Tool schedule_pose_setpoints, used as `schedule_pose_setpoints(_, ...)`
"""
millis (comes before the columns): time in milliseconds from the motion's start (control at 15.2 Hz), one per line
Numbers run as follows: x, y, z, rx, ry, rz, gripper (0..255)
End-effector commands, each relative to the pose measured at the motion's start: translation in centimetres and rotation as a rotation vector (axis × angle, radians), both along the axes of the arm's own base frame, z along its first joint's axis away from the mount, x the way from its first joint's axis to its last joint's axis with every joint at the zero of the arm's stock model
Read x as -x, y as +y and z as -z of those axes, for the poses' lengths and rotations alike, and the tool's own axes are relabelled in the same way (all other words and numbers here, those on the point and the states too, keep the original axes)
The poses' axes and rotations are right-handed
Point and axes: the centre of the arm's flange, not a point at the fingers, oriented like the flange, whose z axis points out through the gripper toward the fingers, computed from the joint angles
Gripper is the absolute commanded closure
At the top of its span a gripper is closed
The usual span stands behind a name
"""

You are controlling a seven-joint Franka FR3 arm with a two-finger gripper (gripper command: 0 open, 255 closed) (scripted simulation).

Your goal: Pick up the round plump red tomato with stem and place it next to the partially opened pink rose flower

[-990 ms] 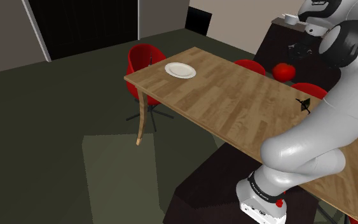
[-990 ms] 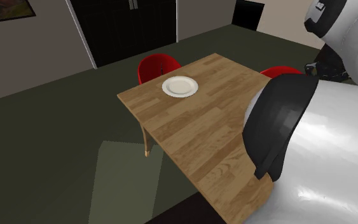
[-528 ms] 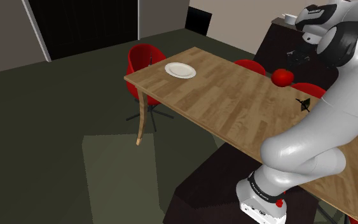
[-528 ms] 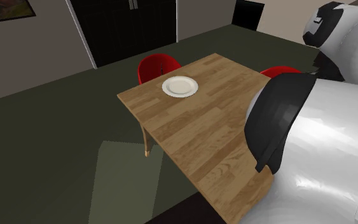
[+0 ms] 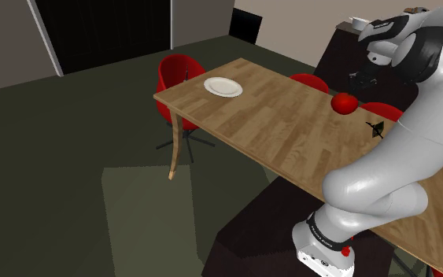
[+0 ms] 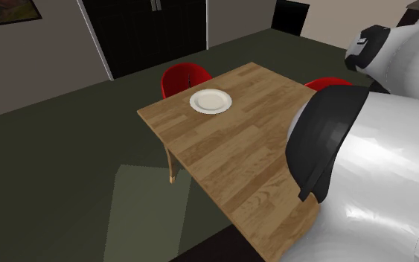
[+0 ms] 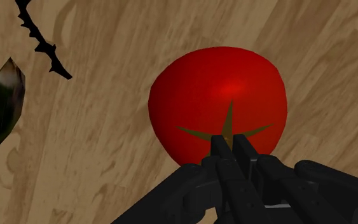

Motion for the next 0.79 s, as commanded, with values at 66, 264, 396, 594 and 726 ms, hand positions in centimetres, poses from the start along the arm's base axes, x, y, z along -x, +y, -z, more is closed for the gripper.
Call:
schedule_pose_setpoints(66, -0.1, -0.1, 1.5, 0.001, 0.0, 0.0, 255)
schedule_pose_setpoints(264, -0.1, -0.1, 3.1, 0.001, 0.0, 0.0, 255)
schedule_pose_setpoints(396, -0.1, -0.1, 4.2, 0.001, 0.0, 0.0, 255)
schedule_pose_setpoints(594, -0.1, -0.1, 5.8, 0.001, 0.0, 0.0, 255)
schedule_pose_setpoints(726, -0.1, -0.1, 6.8, 0.001, 0.0, 0.0, 255)
